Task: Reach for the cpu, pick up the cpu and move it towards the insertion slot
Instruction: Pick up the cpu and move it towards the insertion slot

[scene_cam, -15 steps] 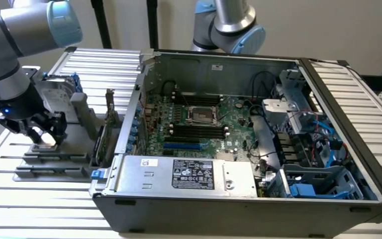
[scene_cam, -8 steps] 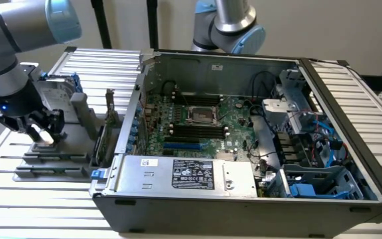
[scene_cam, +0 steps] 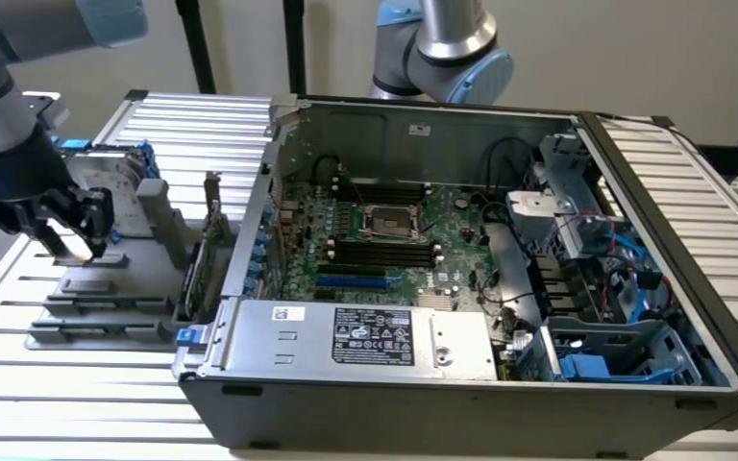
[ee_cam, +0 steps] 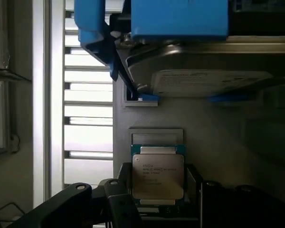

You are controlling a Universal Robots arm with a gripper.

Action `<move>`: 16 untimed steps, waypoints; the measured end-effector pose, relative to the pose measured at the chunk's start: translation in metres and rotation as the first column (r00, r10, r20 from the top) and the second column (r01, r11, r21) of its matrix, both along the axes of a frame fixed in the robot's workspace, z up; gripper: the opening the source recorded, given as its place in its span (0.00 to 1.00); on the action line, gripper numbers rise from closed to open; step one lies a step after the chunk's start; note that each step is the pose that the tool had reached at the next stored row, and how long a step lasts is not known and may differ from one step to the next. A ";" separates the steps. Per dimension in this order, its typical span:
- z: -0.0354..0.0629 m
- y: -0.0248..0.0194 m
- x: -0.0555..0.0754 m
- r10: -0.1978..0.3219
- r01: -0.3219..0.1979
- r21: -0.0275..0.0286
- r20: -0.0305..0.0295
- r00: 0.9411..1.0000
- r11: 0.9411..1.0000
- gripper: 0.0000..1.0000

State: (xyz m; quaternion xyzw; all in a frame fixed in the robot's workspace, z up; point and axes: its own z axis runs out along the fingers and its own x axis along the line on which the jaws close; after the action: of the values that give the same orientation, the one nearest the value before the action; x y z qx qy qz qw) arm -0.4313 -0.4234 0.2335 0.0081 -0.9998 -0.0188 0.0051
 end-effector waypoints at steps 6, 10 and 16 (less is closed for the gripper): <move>0.0274 -0.0001 0.005 0.002 -0.002 0.000 0.000 1.000 1.000 0.55; 0.0455 -0.0001 0.009 0.004 -0.004 0.000 0.000 1.000 1.000 0.55; 0.0728 -0.0001 0.020 0.010 -0.010 0.001 -0.001 1.000 1.000 0.55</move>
State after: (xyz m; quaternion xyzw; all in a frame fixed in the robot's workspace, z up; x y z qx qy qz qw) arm -0.4117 -0.4235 0.3063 0.0131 -0.9997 -0.0190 0.0056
